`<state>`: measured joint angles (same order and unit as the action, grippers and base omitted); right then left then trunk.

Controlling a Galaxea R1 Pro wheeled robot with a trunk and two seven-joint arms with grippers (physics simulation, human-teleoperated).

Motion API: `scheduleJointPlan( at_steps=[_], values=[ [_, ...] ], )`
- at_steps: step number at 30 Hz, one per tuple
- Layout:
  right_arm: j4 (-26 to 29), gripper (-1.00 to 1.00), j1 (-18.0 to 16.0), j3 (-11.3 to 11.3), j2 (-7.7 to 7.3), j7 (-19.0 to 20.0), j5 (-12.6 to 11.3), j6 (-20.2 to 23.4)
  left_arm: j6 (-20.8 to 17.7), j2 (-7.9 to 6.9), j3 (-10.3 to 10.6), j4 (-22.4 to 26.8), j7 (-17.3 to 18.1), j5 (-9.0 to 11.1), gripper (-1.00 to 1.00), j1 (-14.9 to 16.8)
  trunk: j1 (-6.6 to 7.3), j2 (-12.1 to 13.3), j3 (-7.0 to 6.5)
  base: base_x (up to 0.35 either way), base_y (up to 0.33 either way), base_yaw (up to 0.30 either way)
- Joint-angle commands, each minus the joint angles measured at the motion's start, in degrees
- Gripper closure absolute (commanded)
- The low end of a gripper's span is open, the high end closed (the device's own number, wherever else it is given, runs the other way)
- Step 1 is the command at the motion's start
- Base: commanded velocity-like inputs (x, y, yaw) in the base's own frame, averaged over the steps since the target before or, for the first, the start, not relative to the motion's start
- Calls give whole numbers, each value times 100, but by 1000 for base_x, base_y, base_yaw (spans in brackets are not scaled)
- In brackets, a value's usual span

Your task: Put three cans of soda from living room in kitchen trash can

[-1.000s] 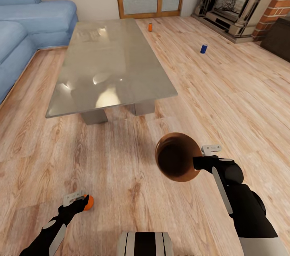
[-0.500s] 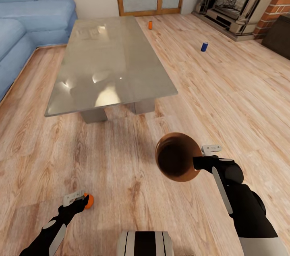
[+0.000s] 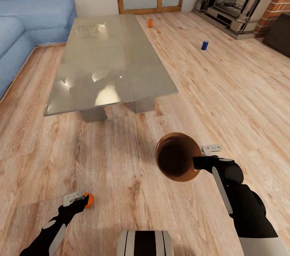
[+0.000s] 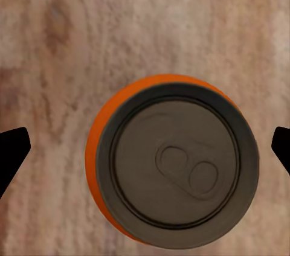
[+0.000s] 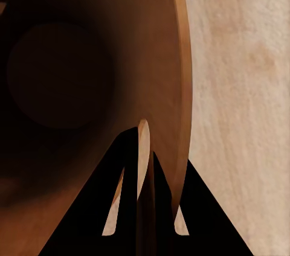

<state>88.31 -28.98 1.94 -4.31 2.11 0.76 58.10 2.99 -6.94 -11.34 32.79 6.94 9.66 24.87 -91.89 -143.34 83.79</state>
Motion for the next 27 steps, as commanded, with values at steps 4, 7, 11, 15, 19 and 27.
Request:
scheduleJointPlan(
  at_steps=[4,7,11,15,19,27],
  values=[
    [2,100,-2,0,1,27,-94,-1,0,0,0,0,0,0,-100,0,1,0,11,0,0,0],
    [2,100,-2,0,1,27,-94,-1,0,0,0,0,0,0,-100,0,1,0,14,0,0,0],
    [2,100,-2,0,1,27,-94,-1,0,0,0,0,0,0,-100,0,1,0,16,0,0,0],
    [2,100,-2,1,1,27,-94,-1,0,0,0,0,0,-1,-100,0,1,0,16,0,0,0],
    [2,100,-2,0,1,27,-94,-1,0,0,5,0,0,-4,-100,0,1,0,16,0,0,0],
    [2,100,-2,3,1,27,-94,-4,0,0,8,0,0,-6,-100,0,1,0,21,0,0,0]
  ],
)
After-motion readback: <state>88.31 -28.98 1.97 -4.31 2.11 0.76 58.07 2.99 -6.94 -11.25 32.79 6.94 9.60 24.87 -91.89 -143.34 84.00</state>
